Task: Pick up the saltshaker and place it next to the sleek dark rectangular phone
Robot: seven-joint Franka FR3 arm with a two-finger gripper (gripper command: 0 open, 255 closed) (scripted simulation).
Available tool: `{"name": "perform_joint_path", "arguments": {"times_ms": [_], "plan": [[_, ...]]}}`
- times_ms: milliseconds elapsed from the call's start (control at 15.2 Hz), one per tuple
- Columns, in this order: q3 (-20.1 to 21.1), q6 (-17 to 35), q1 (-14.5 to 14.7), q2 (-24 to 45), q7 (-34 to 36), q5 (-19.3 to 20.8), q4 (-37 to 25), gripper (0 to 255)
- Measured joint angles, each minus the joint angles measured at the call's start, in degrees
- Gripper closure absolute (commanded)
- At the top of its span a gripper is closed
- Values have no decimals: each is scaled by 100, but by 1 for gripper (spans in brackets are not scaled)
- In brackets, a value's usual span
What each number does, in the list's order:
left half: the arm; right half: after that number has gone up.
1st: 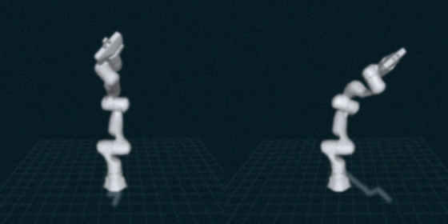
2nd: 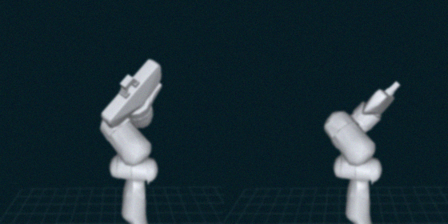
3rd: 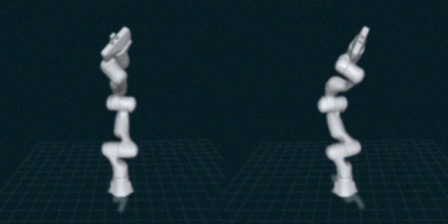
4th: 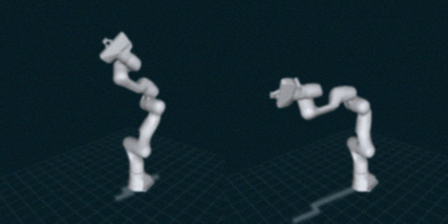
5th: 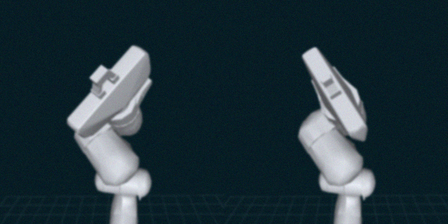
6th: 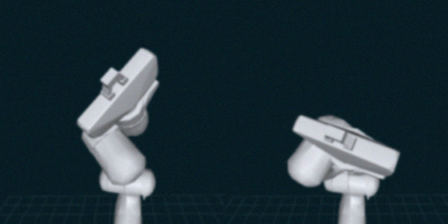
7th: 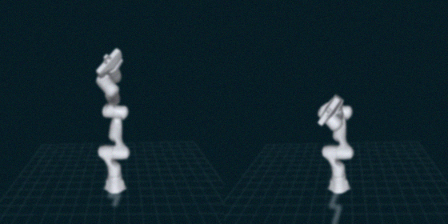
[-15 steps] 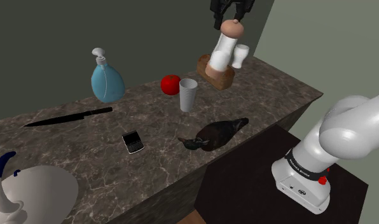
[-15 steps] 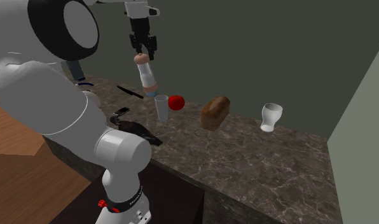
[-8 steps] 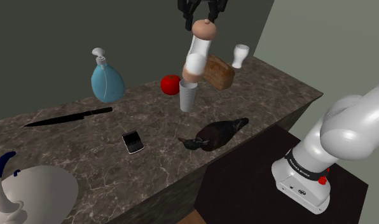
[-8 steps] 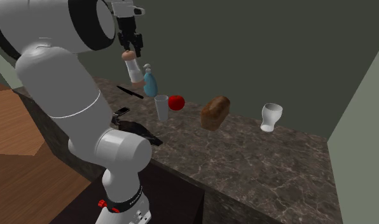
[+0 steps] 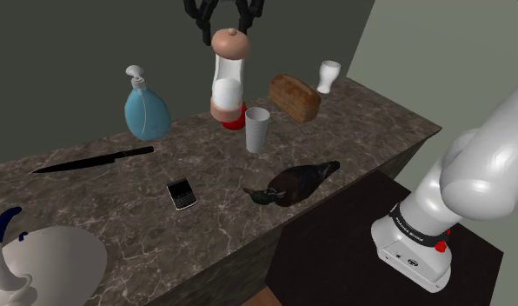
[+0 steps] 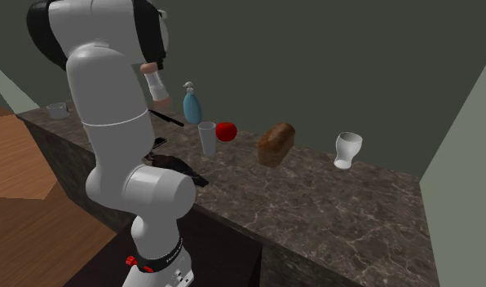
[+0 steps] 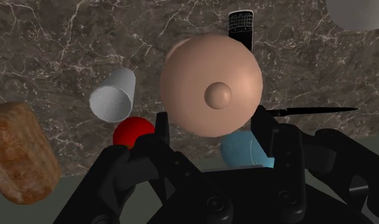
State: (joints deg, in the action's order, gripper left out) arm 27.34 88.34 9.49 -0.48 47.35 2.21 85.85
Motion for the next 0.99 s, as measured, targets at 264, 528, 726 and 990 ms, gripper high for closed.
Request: {"name": "perform_joint_path", "arguments": {"times_ms": [264, 528, 726, 990], "plan": [[76, 232, 75, 115, 166, 58, 134, 255], [57, 558, 55, 17, 143, 11, 546, 255], [54, 807, 52, -46, 146, -18, 850, 255], [44, 1114, 43, -79, 137, -33, 1186, 255]]}}
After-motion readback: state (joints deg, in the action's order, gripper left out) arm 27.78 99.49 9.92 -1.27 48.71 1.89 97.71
